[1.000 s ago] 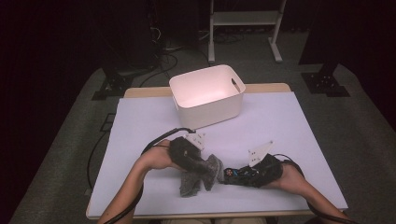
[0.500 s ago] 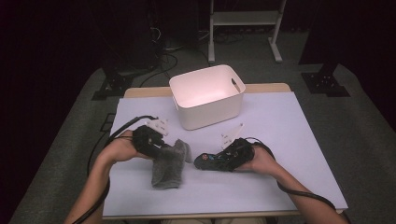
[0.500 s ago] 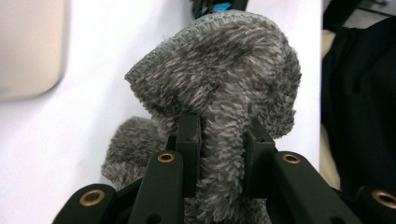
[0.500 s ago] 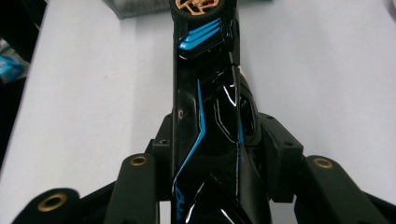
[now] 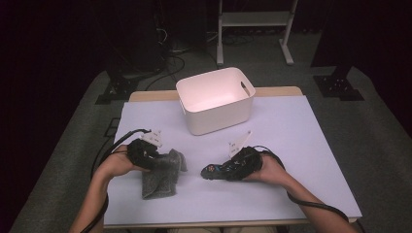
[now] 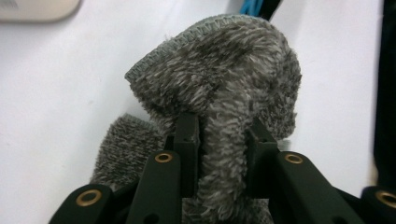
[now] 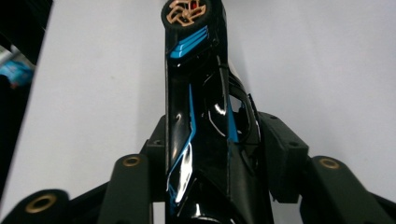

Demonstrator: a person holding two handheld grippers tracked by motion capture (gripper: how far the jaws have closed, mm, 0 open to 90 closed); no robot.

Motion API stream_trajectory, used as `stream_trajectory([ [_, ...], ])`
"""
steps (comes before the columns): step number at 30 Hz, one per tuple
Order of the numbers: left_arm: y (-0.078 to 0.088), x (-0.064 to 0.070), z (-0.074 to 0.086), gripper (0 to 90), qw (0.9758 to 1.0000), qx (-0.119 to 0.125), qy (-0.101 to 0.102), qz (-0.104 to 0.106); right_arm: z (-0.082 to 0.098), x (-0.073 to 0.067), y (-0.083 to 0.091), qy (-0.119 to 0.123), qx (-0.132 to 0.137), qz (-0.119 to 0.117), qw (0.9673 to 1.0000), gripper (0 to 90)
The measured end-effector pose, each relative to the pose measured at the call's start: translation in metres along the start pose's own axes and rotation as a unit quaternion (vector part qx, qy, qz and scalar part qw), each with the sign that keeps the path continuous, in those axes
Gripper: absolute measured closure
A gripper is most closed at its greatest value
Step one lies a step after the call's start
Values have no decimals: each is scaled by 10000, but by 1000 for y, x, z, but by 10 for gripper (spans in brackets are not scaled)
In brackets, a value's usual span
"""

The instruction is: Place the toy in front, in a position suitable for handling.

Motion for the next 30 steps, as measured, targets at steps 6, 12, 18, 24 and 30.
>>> stream_trajectory([
  [6, -15, 2, 11, 669, 10000, 0, 95, 10, -1, -3, 2, -264, 37, -95, 9996, 439],
  [12, -15, 6, 9, 603, 9999, 121, 104, -20, -3, -10, 5, -351, 98, -148, 9992, 374],
  [18, -17, 13, 8, 526, 9999, 113, 95, 21, -3, -20, 7, -292, 111, -90, 9995, 332],
  [24, -18, 19, 5, 517, 9997, 236, 41, 108, -1, -26, 9, -256, 176, -49, 9995, 305],
  [30, -22, 21, 5, 503, 9997, 207, 18, 148, 6, -34, 11, -356, 218, -178, 9990, 302],
])
Point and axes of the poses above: each handheld gripper's, and its own axes: y roughly backward along the jaws, z roughly out of its underside, x roughly to its right, the point moved 2 cm from there along -y, roughly forward along the jaws, and after that the axes turned 15 degrees about x, right-handed, at the moved point
